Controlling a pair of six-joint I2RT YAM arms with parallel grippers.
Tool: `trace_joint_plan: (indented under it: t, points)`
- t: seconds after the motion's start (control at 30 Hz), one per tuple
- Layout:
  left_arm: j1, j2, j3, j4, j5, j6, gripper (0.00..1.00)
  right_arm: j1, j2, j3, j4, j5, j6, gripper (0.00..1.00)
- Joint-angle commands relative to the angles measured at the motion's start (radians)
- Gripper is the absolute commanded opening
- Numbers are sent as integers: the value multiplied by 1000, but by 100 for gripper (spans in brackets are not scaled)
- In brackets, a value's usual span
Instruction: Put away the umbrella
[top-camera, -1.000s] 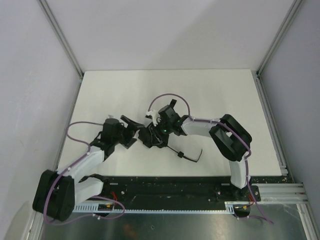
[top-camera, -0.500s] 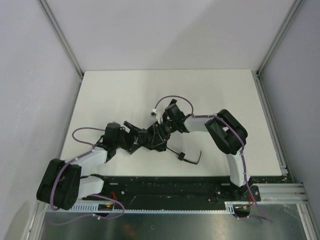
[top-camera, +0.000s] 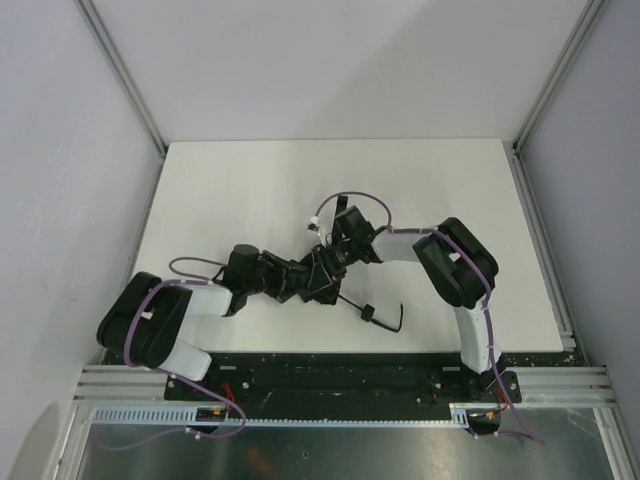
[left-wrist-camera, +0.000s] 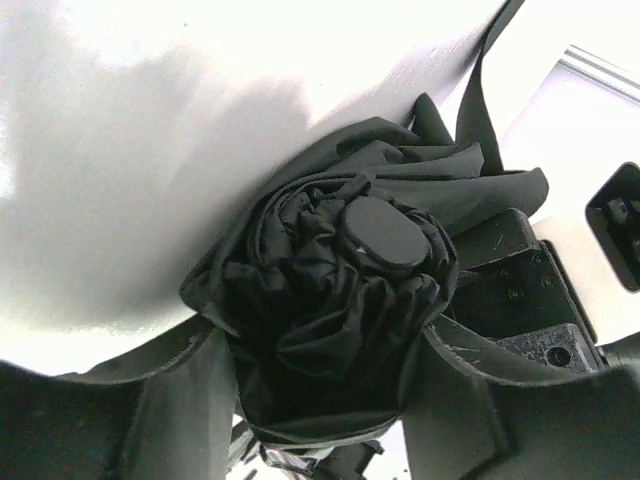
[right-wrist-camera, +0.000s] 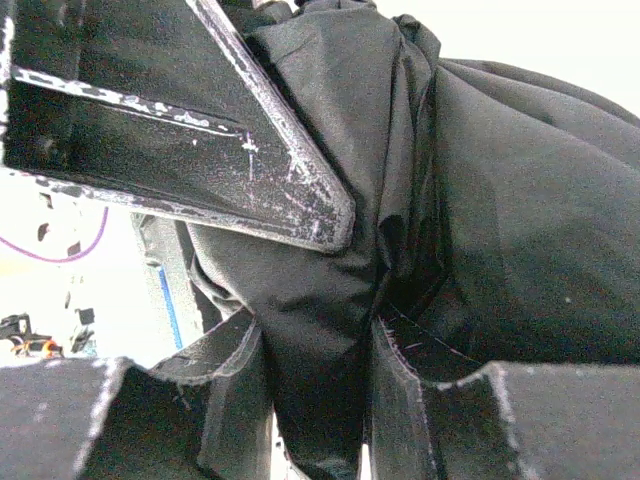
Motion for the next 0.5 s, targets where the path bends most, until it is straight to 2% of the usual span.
trace_joint_plan:
  t: [0.0, 0.1, 0.23, 0.3, 0.37, 0.47]
  points:
    - [-23, 58, -97, 87, -119, 6, 45, 62, 19, -35, -235, 129, -64, 0]
    - [-24, 51, -118, 105, -144, 15, 24, 81, -7, -5, -272, 151, -81, 0]
    - [-25, 59, -122, 107, -131, 15, 9, 100, -26, 41, -320, 203, -98, 0]
    - [-25, 60, -125, 107, -125, 19, 3, 108, -47, 61, -335, 242, -100, 4]
    - [-25, 58, -131, 105, -117, 20, 1, 120, -91, 81, -352, 309, -112, 23]
    - [-25, 59, -132, 82, -97, 13, 0, 149, -173, 96, -376, 413, -152, 61]
